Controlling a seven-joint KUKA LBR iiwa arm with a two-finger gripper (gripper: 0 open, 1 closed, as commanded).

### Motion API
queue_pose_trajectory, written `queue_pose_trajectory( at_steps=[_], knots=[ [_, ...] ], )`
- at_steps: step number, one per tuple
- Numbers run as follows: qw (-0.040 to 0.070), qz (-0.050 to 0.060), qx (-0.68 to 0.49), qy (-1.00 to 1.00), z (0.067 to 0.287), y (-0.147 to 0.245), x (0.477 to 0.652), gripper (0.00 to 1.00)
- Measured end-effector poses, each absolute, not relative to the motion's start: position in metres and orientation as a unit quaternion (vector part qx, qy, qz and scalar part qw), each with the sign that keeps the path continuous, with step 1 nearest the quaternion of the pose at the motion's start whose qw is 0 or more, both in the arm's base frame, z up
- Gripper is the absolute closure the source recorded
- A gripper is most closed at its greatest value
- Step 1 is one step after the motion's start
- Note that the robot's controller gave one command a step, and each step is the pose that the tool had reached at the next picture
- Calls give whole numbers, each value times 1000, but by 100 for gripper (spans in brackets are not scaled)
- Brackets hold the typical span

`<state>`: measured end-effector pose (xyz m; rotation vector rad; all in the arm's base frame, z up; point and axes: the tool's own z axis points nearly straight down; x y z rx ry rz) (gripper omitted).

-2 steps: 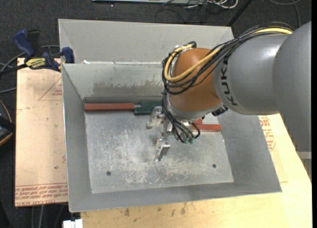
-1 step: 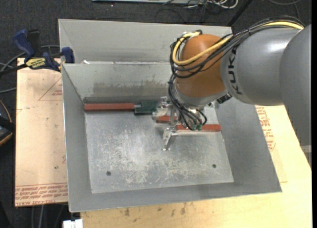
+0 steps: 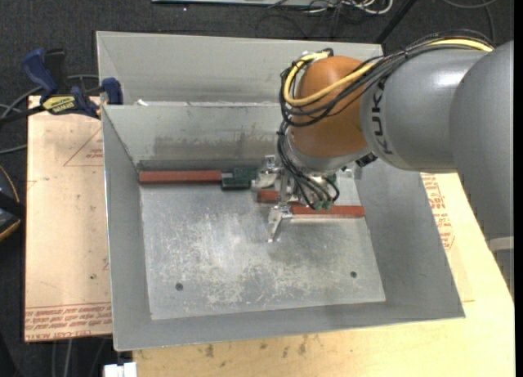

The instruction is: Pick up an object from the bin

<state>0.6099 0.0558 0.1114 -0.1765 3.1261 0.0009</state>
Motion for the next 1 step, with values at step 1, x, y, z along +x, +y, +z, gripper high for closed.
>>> queue_pose_trajectory(
  at_steps=[1],
  knots=[
    [3, 0, -14, 1000, 83, -13, 611, 100]
  ],
)
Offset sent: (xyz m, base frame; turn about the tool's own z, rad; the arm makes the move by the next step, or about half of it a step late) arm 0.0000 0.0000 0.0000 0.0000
